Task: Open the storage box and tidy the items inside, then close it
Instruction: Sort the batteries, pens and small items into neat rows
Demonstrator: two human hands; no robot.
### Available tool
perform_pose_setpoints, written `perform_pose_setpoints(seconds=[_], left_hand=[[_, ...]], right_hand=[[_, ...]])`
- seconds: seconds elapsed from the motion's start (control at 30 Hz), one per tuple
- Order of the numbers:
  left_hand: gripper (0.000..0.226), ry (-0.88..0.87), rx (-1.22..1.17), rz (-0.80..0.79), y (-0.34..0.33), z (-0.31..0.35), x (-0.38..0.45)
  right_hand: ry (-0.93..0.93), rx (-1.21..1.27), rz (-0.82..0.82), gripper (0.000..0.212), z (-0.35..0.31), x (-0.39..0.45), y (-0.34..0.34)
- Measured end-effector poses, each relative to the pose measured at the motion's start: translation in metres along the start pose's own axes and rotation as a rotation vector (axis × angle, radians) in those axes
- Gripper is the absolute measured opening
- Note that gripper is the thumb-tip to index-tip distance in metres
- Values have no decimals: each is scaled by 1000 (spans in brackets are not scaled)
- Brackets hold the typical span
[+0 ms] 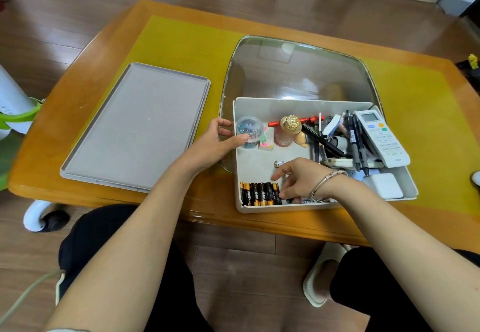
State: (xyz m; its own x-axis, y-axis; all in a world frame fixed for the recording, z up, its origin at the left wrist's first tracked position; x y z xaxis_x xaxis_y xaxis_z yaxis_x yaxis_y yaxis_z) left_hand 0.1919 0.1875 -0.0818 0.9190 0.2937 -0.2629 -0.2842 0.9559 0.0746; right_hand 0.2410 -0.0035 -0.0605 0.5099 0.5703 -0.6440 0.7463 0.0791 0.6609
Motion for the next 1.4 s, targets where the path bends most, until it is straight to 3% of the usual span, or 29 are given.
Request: perform_pose_setpoints(seconds=[0.2,0.37,0.73,0.9,1.07,1.2,1.4], left_hand=[[59,4,9,-2,0,0,0],[57,-2,21,-3,0,1,-1],[56,5,40,-7,0,1,-2],[56,4,29,-10,0,1,-2],[55,3,38,-11,0,1,-2],[55,4,49,-10,0,1,-2],[55,-9,46,-5,-1,2,-3]], right_hand=[[-9,43,44,23,3,-7,9],[3,-155,416,9,8,-12,40],[-79,-594,383,13,7,-4,24],[-55,-657,441,13,2,-3,25],[-6,-565,541,17,1,-2,30],[109,-147,615,15,-11,-8,37],[126,133,519,16,-38,11,23]])
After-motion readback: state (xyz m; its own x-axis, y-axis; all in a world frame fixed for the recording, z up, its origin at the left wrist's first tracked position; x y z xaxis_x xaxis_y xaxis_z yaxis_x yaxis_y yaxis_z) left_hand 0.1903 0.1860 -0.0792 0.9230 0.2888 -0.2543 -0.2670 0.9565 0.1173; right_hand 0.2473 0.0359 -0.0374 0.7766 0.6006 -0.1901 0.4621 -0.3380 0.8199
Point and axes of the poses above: each hand's wrist, its own x-axis towards the middle knuckle, its own y-axis out of the back of the hand, z = x × y, the point moved 6 cm from there along x, towards the middle knuckle, and after that the axes turned 3 degrees about -x, right-handed, at the moved point
